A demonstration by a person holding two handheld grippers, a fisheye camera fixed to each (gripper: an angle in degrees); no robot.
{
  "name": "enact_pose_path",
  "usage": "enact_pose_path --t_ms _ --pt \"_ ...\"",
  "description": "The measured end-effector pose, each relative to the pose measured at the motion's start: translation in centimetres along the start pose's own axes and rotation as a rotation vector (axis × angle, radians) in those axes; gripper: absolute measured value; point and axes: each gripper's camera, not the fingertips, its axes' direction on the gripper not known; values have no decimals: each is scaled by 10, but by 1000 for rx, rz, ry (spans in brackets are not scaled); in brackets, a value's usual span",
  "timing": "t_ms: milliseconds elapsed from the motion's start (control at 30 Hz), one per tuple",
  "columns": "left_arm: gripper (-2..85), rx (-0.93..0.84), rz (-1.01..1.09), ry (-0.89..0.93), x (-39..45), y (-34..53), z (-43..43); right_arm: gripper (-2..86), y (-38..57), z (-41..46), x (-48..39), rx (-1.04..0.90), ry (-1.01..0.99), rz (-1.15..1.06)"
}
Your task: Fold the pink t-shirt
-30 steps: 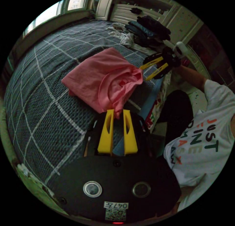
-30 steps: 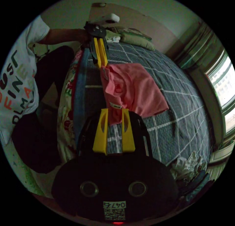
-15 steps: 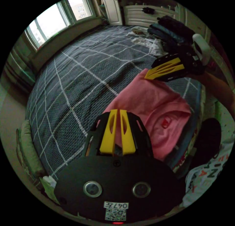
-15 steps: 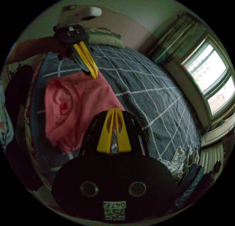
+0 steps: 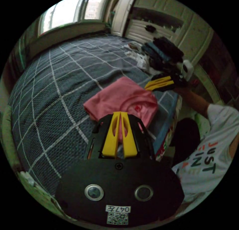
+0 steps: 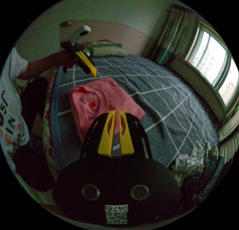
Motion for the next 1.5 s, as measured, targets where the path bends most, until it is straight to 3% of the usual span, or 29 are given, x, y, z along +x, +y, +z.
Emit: enact_pose_path --t_ms 133,333,467,567,667,800,967,1100,1333,1500 --pt "-8 -194 38 -166 28 41 29 6 24 21 -28 -143 24 -39" --pt "-8 14 14 -98 60 77 -12 4 17 -8 -44 2 80 -42" --pt "-7 -180 43 -152 73 98 25 8 23 26 -52 -154 -20 -50" --pt "-3 -22 -77 -58 64 122 -3 10 19 12 -46 -93 35 21" --pt "14 110 -274 -121 36 150 -36 18 17 -3 -22 -9 93 141" --pt "58 32 -424 -13 12 179 -29 61 2 20 16 -67 164 180" --pt "82 23 -514 -126 27 222 -17 117 -21 60 55 -69 66 270" --pt "114 -20 -606 -51 19 249 -7 136 -33 92 70 -58 30 317" --pt "198 67 -738 51 19 305 -22 151 -51 140 82 -26 -123 416" --pt "220 68 -730 68 26 336 -38 106 -72 166 71 -34 -242 403"
